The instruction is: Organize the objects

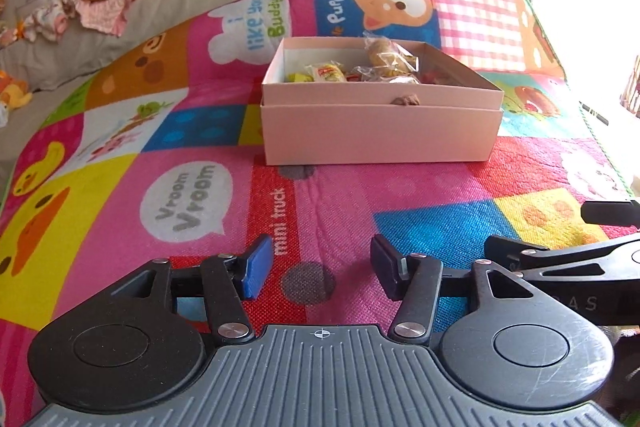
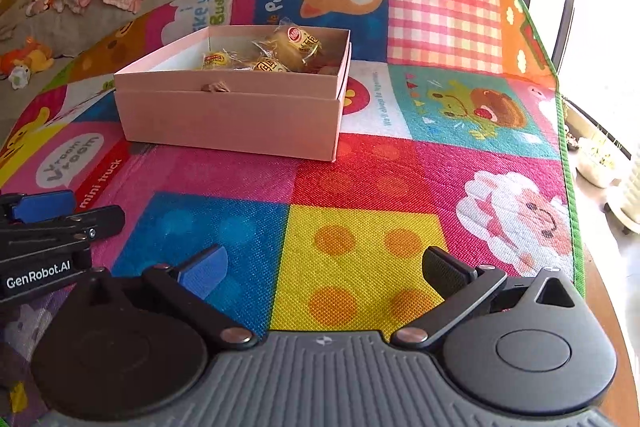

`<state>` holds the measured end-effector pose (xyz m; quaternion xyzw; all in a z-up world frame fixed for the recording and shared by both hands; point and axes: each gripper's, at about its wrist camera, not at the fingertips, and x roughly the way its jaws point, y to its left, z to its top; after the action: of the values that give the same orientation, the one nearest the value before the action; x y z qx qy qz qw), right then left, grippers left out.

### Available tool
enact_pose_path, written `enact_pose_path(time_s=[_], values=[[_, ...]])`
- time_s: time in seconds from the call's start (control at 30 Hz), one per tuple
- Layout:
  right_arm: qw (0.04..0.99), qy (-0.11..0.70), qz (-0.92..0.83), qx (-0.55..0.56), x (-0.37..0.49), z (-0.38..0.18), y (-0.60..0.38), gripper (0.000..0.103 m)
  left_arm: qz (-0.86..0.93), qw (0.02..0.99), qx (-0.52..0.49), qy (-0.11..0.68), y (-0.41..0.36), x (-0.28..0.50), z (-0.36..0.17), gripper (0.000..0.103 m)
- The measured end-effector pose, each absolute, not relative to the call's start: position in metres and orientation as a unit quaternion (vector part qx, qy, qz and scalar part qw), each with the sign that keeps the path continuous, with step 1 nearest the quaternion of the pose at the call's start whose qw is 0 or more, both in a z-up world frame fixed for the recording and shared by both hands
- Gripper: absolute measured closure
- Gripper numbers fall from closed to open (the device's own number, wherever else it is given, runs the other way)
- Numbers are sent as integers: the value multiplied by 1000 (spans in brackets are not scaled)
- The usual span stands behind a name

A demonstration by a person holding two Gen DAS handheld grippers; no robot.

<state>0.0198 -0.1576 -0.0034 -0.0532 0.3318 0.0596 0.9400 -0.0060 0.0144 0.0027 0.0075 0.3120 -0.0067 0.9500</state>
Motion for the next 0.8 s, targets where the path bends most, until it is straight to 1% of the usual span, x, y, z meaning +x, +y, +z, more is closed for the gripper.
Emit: enact_pose_path(time_s=[0.13,0.8], values=[[938,340,60,-10,31,-4,-167,0,-9,950,-1,313,17,-7,2,44],[940,335,62,-21,27,-6,-169,0,-6,950,0,312,15,-10,2,44]])
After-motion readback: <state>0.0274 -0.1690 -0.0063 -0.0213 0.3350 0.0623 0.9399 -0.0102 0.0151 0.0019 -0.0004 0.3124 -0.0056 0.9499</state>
